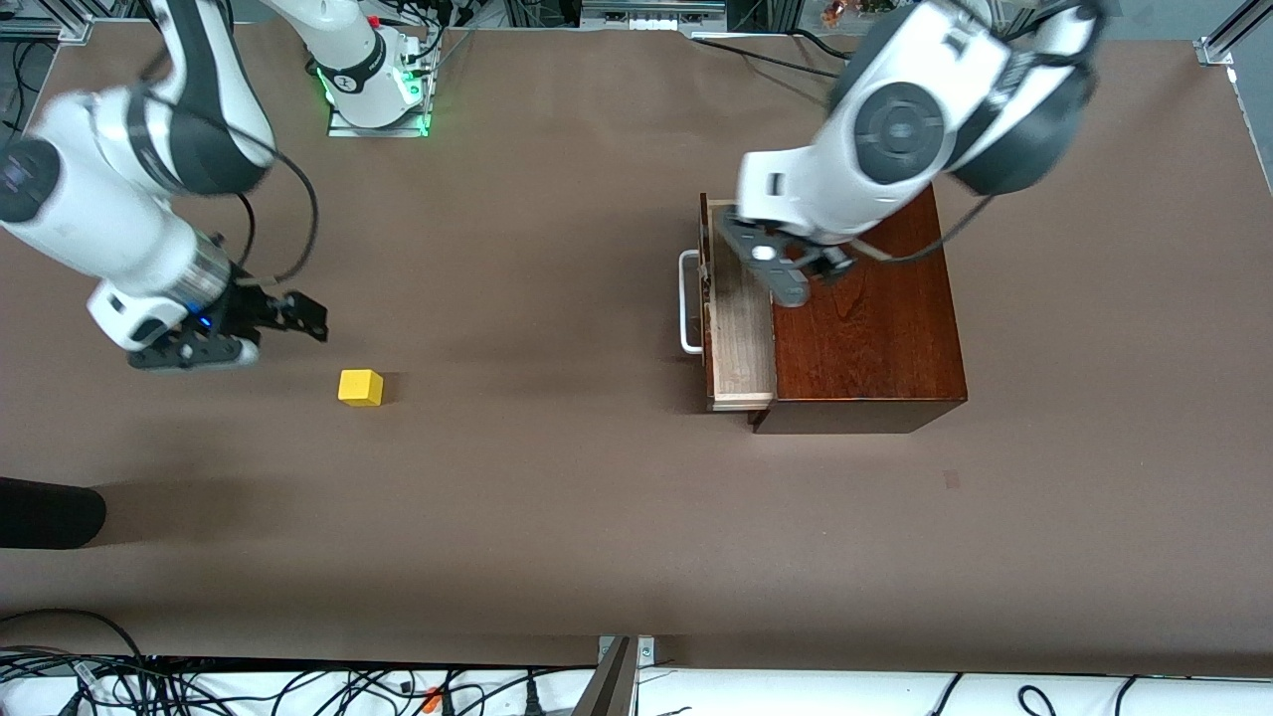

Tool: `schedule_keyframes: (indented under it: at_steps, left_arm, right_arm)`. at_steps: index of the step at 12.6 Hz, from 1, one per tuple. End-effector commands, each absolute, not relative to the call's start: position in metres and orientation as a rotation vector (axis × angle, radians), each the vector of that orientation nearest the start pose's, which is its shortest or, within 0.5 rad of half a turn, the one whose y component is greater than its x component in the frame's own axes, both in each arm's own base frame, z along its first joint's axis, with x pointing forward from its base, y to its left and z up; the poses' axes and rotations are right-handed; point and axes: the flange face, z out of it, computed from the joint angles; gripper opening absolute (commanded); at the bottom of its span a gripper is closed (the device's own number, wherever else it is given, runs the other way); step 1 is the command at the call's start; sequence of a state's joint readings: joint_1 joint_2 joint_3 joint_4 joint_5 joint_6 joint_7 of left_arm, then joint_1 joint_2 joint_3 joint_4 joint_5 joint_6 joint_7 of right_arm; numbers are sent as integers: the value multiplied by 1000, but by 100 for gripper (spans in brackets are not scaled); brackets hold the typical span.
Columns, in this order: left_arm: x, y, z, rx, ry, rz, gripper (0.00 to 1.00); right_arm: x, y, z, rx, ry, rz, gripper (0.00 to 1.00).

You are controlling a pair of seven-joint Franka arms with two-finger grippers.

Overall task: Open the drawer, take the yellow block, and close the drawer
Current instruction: 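Return the right gripper to rest while the left gripper reaches the drawer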

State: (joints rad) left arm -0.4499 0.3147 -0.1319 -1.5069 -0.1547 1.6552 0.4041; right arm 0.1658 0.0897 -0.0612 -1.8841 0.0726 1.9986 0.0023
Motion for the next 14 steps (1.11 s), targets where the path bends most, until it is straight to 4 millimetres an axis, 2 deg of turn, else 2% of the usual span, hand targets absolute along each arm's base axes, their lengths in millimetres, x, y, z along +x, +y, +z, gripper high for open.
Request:
schedule_keyframes:
  at_steps: [1, 2, 3, 5, 6, 8, 9, 12, 14]
  left_arm:
    - [542, -391, 457, -2812, 1876, 132, 100]
    - [542, -410, 438, -2704, 2030, 63, 100]
    - [543, -429, 417, -2619, 2136, -8, 100]
    - [545, -449, 376, -2517, 2251, -55, 100]
    - [545, -454, 361, -2453, 2319, -64, 100]
    - [538, -456, 338, -2366, 2384, -3, 100]
    - [535, -453, 321, -2316, 2389, 55, 100]
    - [531, -449, 307, -2293, 2389, 124, 100]
    - [534, -438, 302, -2249, 2377, 194, 100]
  right_arm:
    - [585, 63, 523, -3116, -160, -8, 100]
    - [585, 62, 547, -3117, -161, 4, 100]
    - [582, 61, 559, -3117, -160, 34, 100]
    - [579, 60, 577, -3118, -157, 47, 100]
    - [577, 57, 577, -3120, -153, 75, 100]
    - [574, 39, 586, -3120, -106, 60, 100]
    - [573, 39, 589, -3120, -108, 53, 100]
    - [569, 38, 600, -3116, -108, 20, 100]
    - [573, 42, 609, -3117, -114, -16, 100]
